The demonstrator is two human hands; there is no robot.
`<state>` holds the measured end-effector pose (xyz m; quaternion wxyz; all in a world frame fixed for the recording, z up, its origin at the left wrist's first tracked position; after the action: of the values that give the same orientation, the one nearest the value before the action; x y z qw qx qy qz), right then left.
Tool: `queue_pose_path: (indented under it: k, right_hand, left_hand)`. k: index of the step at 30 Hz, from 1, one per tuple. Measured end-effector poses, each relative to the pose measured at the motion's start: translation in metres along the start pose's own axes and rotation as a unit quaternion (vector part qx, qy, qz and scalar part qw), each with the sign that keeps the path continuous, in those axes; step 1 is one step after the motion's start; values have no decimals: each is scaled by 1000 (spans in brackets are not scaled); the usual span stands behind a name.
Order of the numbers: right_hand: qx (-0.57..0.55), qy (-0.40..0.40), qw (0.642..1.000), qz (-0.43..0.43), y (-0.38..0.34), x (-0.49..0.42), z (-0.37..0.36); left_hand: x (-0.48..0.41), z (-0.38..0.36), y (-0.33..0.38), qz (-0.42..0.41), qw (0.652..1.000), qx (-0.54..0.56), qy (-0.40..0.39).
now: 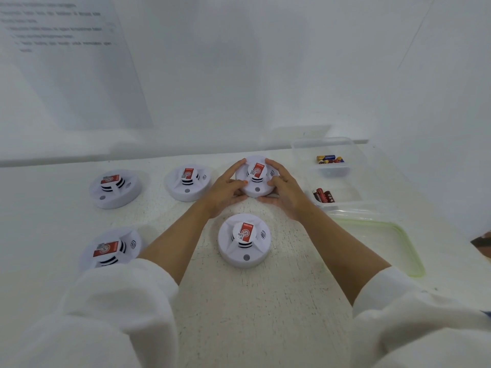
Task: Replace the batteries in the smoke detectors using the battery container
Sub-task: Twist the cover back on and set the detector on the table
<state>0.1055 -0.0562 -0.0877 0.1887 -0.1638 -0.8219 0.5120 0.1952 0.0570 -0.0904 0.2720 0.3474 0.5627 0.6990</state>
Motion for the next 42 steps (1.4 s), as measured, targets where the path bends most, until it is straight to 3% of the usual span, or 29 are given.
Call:
queue_pose_path:
  k: [42]
  right_hand:
    - [4,0,1000,6,0,0,0]
  left_hand:
    - [0,-1,-2,-7,1000,-8,4]
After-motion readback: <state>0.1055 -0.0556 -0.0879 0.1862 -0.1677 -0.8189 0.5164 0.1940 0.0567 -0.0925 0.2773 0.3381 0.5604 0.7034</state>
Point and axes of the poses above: each hand's wrist, its own x-axis away from the middle knuckle, its own z-axis out of the back of the hand, y = z × x, the point moved 5 cm from there along -x, towards the middle knuckle, and after that the axes turned 12 degrees about -x, right-handed, at the moved point
